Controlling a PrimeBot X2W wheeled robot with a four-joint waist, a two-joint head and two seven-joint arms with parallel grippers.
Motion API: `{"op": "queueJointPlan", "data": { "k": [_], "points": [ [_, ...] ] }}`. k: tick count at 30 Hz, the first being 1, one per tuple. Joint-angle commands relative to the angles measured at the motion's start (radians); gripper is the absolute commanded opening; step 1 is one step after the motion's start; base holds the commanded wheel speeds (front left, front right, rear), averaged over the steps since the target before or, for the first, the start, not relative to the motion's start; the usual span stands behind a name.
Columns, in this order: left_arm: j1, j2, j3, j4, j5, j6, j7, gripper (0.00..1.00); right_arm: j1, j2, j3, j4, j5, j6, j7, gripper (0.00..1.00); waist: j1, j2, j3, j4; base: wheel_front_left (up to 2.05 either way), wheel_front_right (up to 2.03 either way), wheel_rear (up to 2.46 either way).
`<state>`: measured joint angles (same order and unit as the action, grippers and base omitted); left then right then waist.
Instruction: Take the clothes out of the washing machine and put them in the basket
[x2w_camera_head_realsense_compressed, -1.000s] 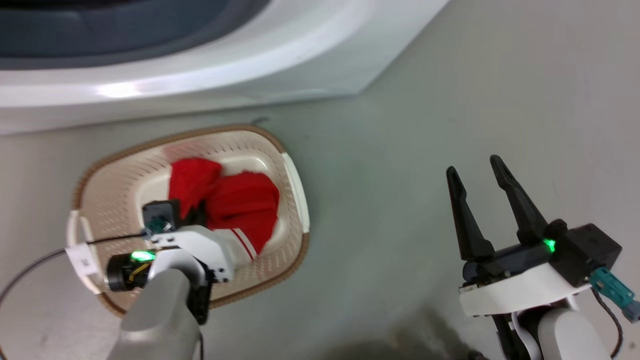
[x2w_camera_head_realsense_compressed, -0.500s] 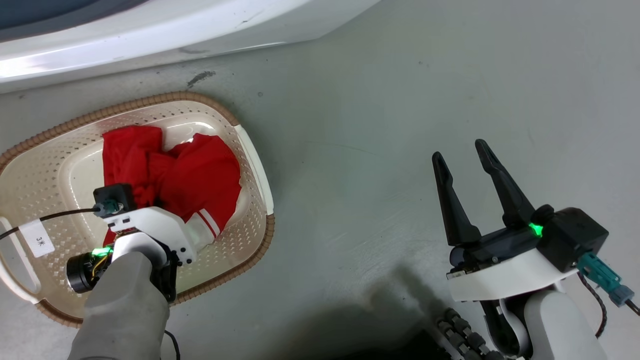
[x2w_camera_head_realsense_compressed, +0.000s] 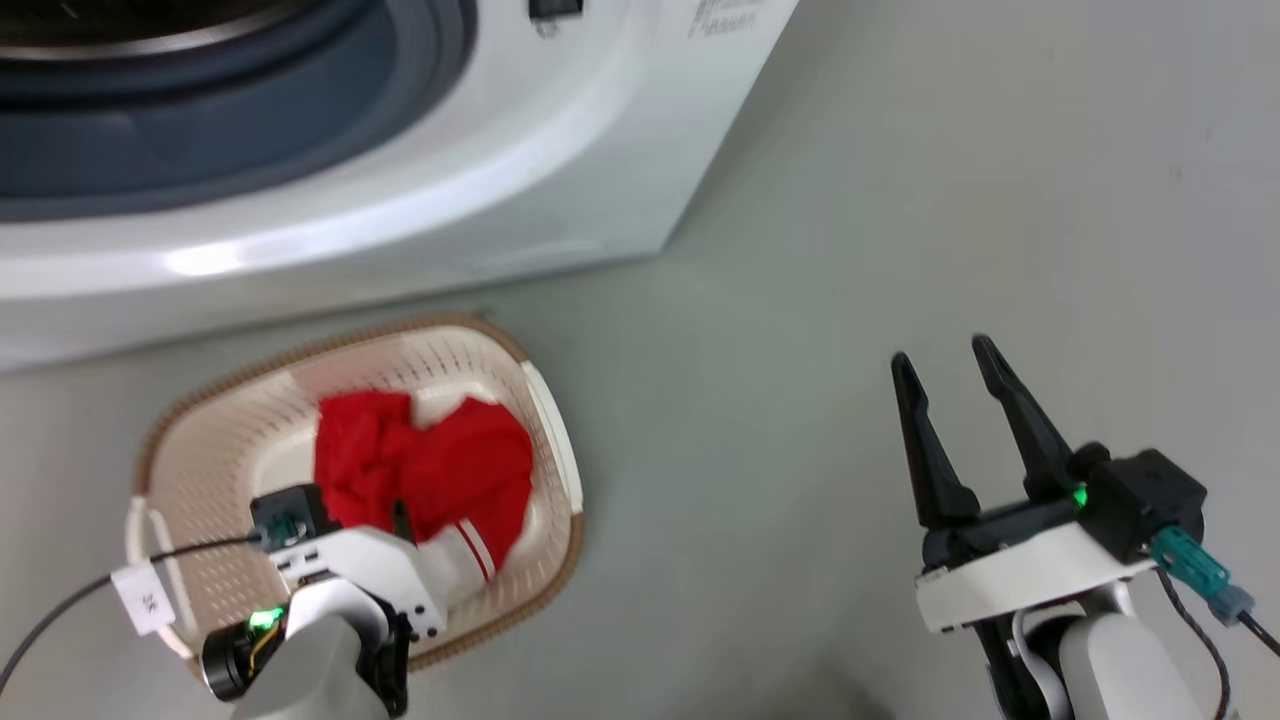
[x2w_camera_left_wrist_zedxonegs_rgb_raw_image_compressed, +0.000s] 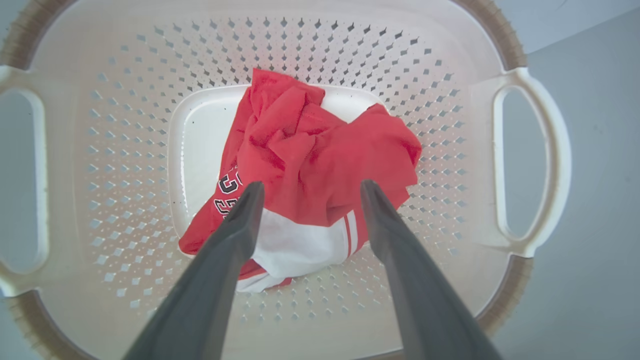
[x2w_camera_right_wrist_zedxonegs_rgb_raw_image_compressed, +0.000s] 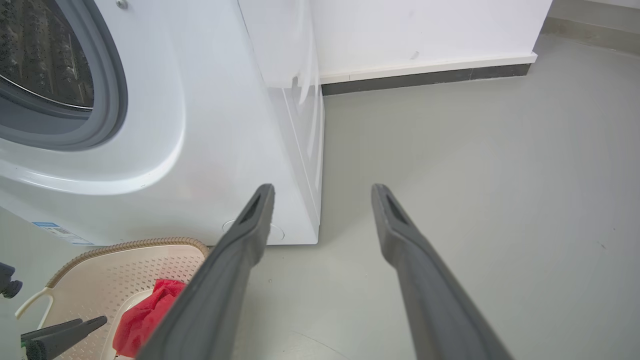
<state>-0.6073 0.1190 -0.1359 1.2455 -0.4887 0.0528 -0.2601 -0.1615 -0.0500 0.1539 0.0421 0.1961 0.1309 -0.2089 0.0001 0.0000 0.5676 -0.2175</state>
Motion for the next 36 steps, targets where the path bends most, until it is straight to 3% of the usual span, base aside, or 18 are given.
{"op": "queueJointPlan", "data": {
  "k": [1, 9, 24, 36],
  "points": [
    [0.034, -0.001, 0.007, -0.026, 0.001, 0.000, -0.006, 1.00, 0.023, -0.001, -0.010, 0.006, -0.006, 0.000, 0.005, 1.00, -0.0001, 0.0000, -0.132, 0.033, 0.00, 0.00, 0.00],
    [0.222, -0.029, 0.063, -0.260, 0.039, -0.002, -0.005, 1.00, 0.136, -0.001, -0.081, -0.035, -0.048, 0.000, 0.061, 1.00, -0.0001, 0.0000, -0.312, 0.092, 0.00, 0.00, 0.00],
    [0.503, -0.065, 0.092, -0.855, 0.258, -0.006, -0.005, 1.00, 0.320, -0.001, -0.159, -0.193, -0.107, 0.000, 0.179, 1.00, -0.0001, 0.0000, -0.557, 0.187, 0.00, 0.00, 0.00],
    [0.630, -0.017, 0.065, -1.169, 0.398, -0.020, -0.005, 1.00, 0.378, 0.000, -0.185, -0.263, -0.123, 0.000, 0.214, 1.00, -0.0001, 0.0000, -0.622, 0.228, 0.00, 0.00, 0.00]
  ]
}}
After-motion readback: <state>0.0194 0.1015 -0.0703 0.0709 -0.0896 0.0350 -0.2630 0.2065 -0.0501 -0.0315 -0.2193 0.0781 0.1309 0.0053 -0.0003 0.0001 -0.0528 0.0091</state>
